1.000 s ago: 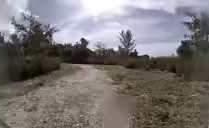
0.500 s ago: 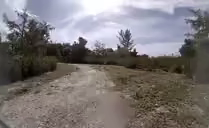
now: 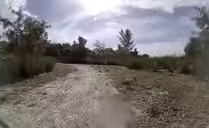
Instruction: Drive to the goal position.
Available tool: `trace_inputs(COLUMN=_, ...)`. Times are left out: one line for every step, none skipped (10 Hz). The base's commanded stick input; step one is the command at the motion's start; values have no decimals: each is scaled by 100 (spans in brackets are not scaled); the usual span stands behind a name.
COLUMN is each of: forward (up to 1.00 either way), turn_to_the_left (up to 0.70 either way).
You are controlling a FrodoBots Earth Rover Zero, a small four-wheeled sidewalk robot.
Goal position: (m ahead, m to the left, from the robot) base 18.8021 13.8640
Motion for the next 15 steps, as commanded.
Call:
trace_inputs(forward=85, turn_to_the_left=0)
trace_inputs(forward=85, turn_to_the_left=0)
trace_inputs(forward=85, turn_to_the_left=0)
trace_inputs(forward=85, turn_to_the_left=0)
trace_inputs(forward=85, turn_to_the_left=0)
trace_inputs(forward=85, turn_to_the_left=0)
trace_inputs(forward=85, turn_to_the_left=0)
trace_inputs(forward=85, turn_to_the_left=0)
trace_inputs(forward=85, turn_to_the_left=5)
trace_inputs(forward=85, turn_to_the_left=22)
trace_inputs(forward=85, turn_to_the_left=34)
trace_inputs(forward=85, turn_to_the_left=34)
trace_inputs(forward=85, turn_to_the_left=34)
trace_inputs(forward=85, turn_to_the_left=2)
trace_inputs(forward=85, turn_to_the_left=0)
